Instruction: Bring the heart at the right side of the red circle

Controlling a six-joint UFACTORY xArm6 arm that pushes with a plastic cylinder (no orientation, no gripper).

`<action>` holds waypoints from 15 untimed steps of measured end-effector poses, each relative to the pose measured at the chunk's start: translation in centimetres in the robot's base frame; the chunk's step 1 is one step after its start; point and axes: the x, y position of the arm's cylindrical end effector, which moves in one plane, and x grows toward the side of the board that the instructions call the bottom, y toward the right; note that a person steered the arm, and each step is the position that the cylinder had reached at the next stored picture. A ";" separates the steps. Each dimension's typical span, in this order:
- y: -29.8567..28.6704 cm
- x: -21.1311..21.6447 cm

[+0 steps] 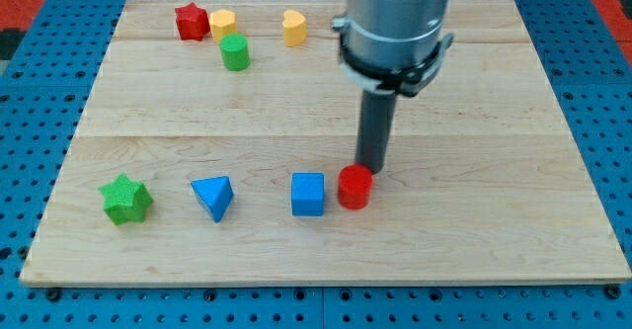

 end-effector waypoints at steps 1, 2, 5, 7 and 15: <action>-0.2 0.3; 2.3 -2.5; -1.7 -28.9; -6.3 -22.9; -9.7 -18.7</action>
